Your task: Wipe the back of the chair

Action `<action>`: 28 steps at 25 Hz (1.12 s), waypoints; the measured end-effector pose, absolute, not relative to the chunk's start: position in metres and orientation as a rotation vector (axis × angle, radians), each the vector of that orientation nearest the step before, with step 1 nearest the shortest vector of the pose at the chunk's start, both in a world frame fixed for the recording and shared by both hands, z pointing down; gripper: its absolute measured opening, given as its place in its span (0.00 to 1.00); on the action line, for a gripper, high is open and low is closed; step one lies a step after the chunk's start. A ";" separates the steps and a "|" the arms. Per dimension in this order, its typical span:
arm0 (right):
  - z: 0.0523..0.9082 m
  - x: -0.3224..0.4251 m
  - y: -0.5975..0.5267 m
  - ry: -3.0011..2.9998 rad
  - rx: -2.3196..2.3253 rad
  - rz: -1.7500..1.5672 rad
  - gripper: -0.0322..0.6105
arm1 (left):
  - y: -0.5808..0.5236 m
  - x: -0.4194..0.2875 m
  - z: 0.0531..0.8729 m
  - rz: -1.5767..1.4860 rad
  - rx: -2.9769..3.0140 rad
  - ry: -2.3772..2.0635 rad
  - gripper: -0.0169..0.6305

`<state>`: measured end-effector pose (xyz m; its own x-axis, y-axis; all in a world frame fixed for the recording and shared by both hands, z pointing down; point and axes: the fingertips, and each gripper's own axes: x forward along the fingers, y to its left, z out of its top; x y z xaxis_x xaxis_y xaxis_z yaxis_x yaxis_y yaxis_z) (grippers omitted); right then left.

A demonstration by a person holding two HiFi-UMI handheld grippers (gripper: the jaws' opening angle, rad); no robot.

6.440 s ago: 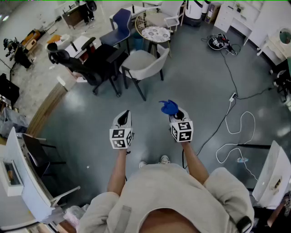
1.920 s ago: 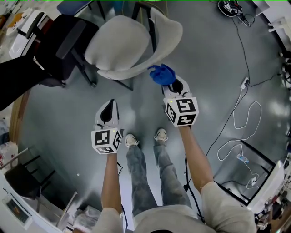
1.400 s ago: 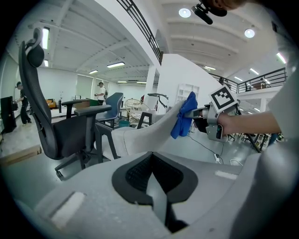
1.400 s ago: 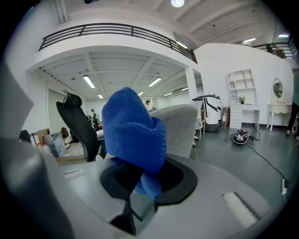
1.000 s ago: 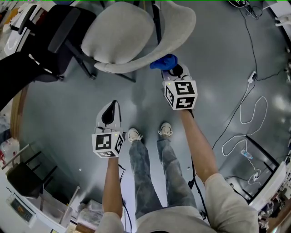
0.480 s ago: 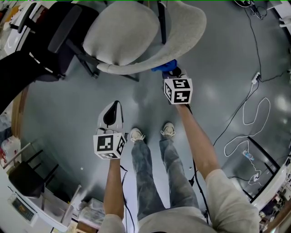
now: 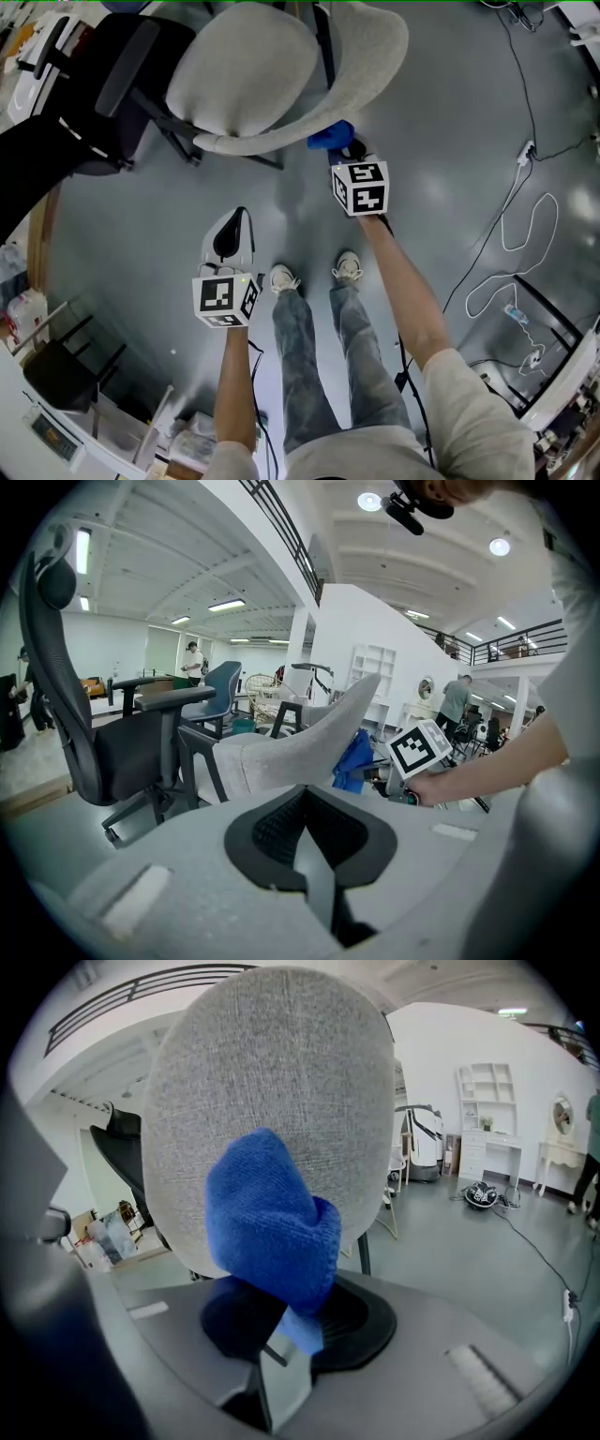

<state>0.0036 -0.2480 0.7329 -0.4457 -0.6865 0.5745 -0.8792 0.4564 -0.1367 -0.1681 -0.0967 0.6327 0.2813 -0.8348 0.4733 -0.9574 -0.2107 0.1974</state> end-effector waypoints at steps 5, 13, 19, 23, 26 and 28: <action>0.707 0.021 -0.232 -2.294 1.342 0.552 0.18 | -0.099 -0.153 0.626 0.367 2.145 -1.581 0.03; 0.629 0.053 -0.235 -2.351 1.442 0.451 0.18 | -0.113 -0.120 0.610 0.349 2.214 -1.537 0.03; 0.553 0.065 -0.256 -2.422 1.523 0.346 0.18 | -0.124 -0.098 0.593 0.344 2.252 -1.518 0.03; 0.533 0.061 -0.267 -2.444 1.530 0.306 0.18 | -0.125 -0.094 0.591 0.348 2.254 -1.518 0.03; 0.532 0.057 -0.273 -2.446 1.540 0.308 0.18 | -0.124 -0.095 0.593 0.351 2.246 -1.523 0.03; 0.534 0.056 -0.276 -2.449 1.548 0.315 0.18 | -0.123 -0.097 0.595 0.352 2.236 -1.528 0.03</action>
<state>0.0556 -0.2759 0.5339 -0.4172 -0.8569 0.3027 -0.9057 0.4197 -0.0600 -0.0974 -0.1233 0.5954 0.3680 -0.8268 0.4255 -0.9296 -0.3167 0.1887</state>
